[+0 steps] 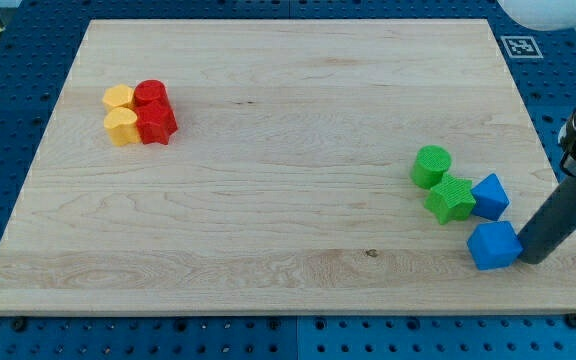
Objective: Move blue triangle to the top of the green circle
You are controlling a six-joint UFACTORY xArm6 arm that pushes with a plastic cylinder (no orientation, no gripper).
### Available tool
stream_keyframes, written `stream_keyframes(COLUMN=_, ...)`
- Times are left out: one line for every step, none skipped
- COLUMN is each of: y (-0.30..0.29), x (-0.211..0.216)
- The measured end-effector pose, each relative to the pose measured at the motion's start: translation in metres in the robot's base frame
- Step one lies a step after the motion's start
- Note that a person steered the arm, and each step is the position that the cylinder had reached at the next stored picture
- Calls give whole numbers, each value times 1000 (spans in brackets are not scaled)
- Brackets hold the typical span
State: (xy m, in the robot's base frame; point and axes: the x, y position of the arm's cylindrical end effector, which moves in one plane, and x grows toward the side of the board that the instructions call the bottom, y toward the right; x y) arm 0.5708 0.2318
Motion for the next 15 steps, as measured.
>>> stream_keyframes(y=-11, x=-8)
stream_keyframes(y=-16, x=-8)
stream_keyframes(y=-17, x=-12)
stream_keyframes(y=-18, x=-33)
stream_keyframes(y=-18, x=-46)
stream_keyframes(y=-18, x=-54)
stream_keyframes(y=-20, x=-66)
stream_keyframes(y=-20, x=-82)
stream_keyframes(y=-20, x=-101)
stream_keyframes(y=-20, x=-121)
stream_keyframes(y=-20, x=-154)
stream_keyframes(y=-17, x=-160)
stream_keyframes(y=15, x=-131)
stream_keyframes(y=14, x=-87)
stream_keyframes(y=-21, x=-83)
